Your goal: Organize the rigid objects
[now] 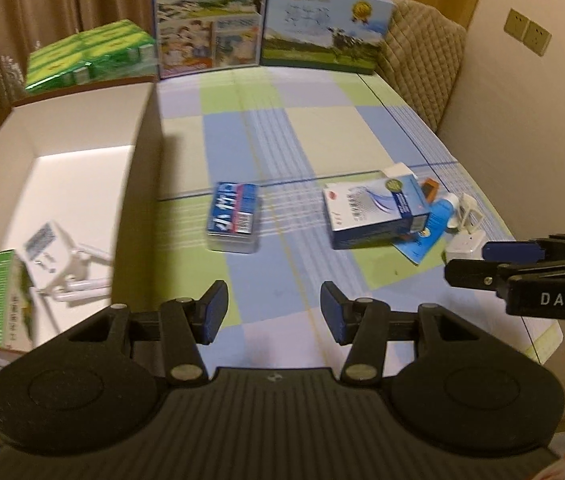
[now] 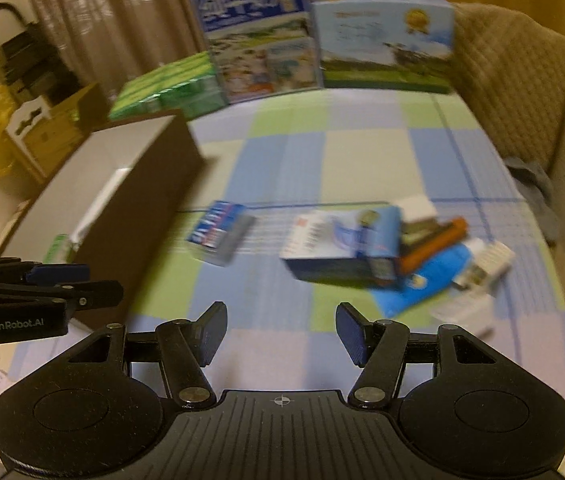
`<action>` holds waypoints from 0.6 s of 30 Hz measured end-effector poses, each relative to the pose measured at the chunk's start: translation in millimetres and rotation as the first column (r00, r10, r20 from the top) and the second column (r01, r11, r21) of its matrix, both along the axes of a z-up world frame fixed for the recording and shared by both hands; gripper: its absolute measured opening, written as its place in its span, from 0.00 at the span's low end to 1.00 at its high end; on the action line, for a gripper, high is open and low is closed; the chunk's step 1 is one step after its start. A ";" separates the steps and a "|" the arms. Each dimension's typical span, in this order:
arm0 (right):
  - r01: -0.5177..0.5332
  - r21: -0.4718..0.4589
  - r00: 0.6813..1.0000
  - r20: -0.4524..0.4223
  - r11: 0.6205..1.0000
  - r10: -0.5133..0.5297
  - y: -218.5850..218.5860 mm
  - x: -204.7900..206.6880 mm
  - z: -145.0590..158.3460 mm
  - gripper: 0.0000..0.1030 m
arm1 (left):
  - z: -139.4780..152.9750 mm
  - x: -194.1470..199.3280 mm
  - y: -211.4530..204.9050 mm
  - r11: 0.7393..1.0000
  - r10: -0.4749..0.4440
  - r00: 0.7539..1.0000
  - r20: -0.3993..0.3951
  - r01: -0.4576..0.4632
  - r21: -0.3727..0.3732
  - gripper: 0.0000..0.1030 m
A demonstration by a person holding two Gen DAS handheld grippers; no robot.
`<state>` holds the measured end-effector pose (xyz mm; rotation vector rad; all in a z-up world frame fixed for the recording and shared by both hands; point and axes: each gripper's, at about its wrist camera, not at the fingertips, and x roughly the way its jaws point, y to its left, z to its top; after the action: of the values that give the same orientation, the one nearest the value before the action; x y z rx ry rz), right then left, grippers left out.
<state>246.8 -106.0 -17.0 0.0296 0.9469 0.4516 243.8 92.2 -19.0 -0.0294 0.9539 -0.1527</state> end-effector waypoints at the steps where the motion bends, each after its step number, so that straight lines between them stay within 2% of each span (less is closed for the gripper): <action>1: 0.012 -0.004 1.000 -0.004 1.000 -0.012 -7.4 0.1 -1.5 0.56 | -2.6 2.3 -5.9 1.000 -0.005 1.000 -0.005 0.005 0.000 0.46; 8: 0.088 -0.033 0.996 -0.029 0.996 -0.089 -51.0 7.7 -11.9 0.56 | -21.5 21.2 -31.1 1.000 -0.015 0.999 -0.035 0.015 0.002 0.46; 18: 0.204 -0.054 0.977 -0.044 0.977 -0.207 -97.8 29.7 -25.5 0.56 | -39.2 63.7 -29.0 0.998 0.008 0.999 -0.038 -0.005 0.070 0.47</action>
<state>276.5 -203.8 -42.5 0.0934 0.9923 0.2368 307.5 63.2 -58.2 0.0289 0.9963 -0.1133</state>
